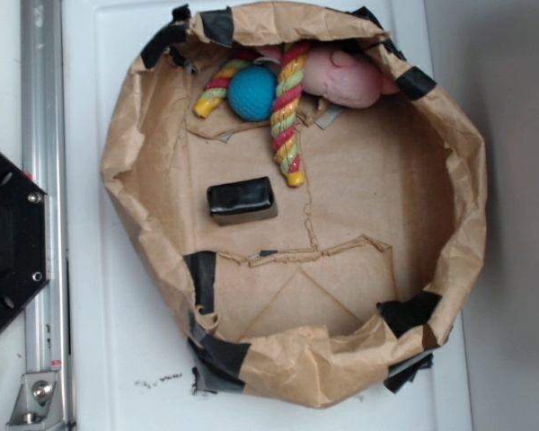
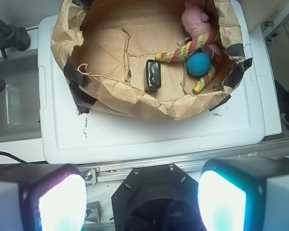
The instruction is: Grab the black box.
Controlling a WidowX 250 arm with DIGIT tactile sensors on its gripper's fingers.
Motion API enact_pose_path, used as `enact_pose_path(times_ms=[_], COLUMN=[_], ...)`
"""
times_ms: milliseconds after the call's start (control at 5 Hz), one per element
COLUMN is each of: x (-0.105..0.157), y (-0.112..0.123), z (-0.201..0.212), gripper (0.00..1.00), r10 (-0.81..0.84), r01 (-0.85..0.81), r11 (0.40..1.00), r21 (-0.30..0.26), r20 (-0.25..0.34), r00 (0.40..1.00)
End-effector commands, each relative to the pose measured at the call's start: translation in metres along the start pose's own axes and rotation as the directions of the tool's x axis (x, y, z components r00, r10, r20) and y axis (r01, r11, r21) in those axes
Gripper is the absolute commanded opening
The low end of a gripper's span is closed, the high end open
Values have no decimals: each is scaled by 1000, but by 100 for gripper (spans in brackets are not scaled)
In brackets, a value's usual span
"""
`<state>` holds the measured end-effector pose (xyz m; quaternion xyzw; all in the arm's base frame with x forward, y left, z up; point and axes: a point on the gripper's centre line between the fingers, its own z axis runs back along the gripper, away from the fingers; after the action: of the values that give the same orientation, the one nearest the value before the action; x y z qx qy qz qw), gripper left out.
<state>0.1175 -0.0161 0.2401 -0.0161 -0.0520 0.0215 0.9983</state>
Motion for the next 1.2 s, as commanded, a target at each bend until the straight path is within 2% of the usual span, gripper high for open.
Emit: enact_pose_path(times_ms=[0,600,800,1000], x=[0,0,48,91], y=[0,0,23,26], z=[0,0,-32,-81], gripper=[100,100,100,100], r10=[0,0,114,156], r01=[0,0,-115,-160], r11=[1000,1000,993,987], r21=[0,0,1,35], r20=[0,0,106,92], r00=[1000,1000,988,983])
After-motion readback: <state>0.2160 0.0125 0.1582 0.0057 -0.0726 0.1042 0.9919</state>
